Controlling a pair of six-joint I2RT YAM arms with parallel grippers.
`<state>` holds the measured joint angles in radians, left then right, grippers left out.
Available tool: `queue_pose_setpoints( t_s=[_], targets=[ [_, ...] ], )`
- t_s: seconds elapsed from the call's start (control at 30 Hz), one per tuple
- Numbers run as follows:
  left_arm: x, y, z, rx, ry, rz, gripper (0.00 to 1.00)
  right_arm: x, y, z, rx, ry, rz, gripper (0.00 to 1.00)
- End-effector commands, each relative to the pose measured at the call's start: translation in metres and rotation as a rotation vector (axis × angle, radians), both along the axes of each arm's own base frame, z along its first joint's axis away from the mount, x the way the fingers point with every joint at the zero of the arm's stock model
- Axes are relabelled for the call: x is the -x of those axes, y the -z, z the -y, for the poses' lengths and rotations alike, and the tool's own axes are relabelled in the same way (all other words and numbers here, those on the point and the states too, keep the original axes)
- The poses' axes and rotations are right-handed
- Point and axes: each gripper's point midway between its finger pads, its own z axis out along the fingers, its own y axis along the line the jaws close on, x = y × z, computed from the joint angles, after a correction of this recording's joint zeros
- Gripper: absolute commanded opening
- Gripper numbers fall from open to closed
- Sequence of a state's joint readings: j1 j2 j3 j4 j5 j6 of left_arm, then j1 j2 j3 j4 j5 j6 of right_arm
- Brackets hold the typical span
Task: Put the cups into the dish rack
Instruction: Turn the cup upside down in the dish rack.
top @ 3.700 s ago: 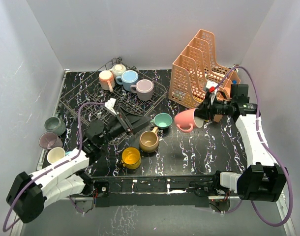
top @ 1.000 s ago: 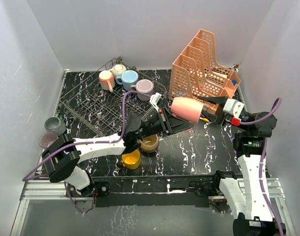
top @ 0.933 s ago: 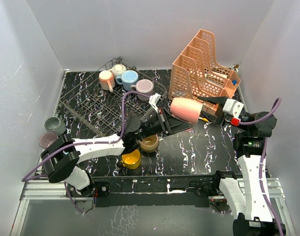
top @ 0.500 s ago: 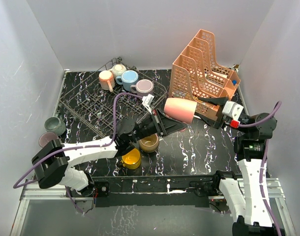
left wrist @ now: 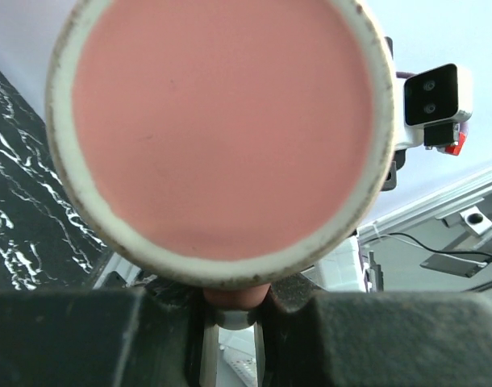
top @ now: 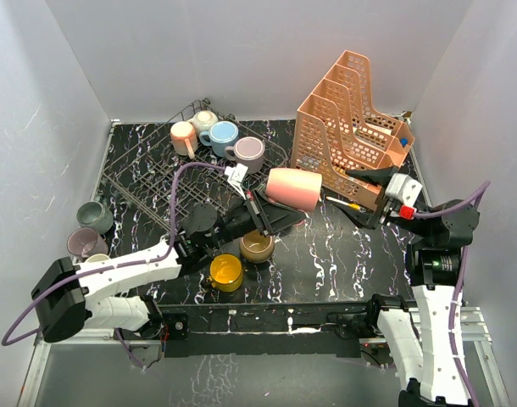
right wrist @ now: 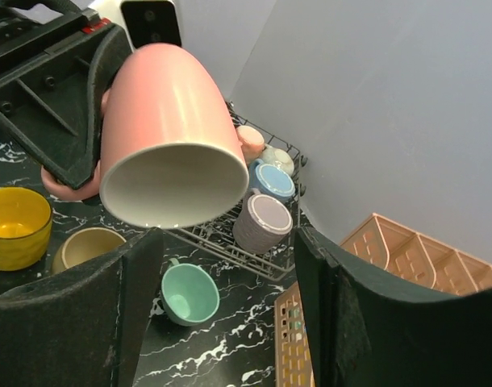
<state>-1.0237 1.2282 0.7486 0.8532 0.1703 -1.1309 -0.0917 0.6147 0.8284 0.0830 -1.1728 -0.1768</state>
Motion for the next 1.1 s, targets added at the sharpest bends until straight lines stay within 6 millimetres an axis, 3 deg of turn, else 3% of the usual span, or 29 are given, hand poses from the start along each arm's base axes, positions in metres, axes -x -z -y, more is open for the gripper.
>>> queue_pose_setpoints(
  t_s=[0.0,0.2,0.43,0.73,1.07],
  targets=[
    [-0.001,-0.043,-0.030,0.051,-0.100,0.136,0.00,-0.001,-0.016,0.006,-0.061,0.073,-0.051,0.69],
    [-0.012,-0.031,-0.043,-0.058,-0.187,0.151,0.00,-0.013,-0.007,0.009,-0.071,0.097,-0.163,0.71],
    [-0.025,-0.022,-0.057,-0.219,-0.285,0.176,0.00,-0.043,0.028,0.013,-0.048,0.113,-0.391,0.71],
    [-0.048,-0.011,-0.086,-0.434,-0.450,0.208,0.00,-0.058,0.099,0.016,-0.008,0.083,-0.624,0.71],
    [-0.091,0.009,-0.099,-0.683,-0.587,0.251,0.00,-0.067,0.172,0.030,0.096,0.136,-0.638,0.71]
  ],
)
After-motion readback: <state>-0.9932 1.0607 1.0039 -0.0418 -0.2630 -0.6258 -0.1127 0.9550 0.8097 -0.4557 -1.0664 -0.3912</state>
